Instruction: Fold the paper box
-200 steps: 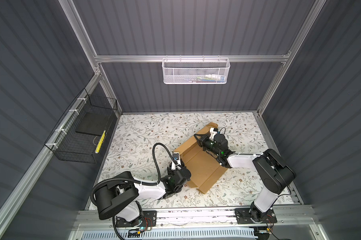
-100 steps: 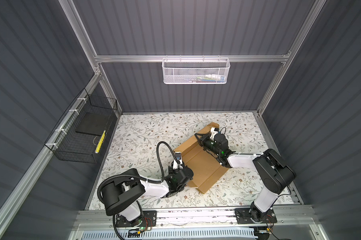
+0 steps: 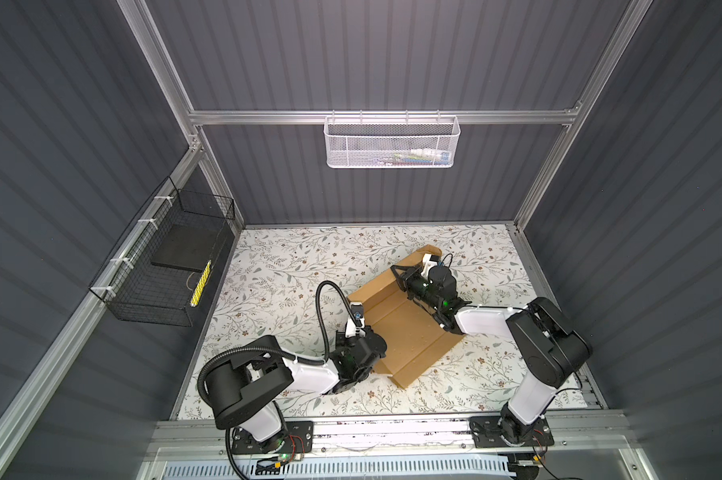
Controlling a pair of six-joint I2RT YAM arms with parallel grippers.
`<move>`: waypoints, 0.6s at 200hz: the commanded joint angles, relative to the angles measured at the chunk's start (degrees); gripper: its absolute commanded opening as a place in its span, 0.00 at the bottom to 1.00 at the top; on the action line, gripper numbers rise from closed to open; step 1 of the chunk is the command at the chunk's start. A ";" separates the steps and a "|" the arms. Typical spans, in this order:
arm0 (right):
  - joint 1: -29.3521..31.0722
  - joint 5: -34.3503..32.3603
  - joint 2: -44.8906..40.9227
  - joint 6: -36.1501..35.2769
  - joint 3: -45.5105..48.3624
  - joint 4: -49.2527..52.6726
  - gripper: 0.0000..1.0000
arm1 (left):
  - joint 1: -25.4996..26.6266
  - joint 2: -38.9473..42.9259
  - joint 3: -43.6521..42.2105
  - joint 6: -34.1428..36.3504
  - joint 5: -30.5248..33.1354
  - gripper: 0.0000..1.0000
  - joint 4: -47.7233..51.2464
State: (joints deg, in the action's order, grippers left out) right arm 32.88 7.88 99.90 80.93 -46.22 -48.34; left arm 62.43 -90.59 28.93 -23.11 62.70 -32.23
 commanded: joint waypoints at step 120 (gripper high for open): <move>1.66 1.97 -11.78 -12.84 -1.06 23.41 0.40 | -8.56 1.18 -0.27 13.36 -6.79 0.00 -14.46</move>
State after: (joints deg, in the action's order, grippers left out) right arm 34.41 10.31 90.30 72.51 -46.52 -31.14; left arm 55.81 -90.65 28.93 -12.12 57.69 -43.09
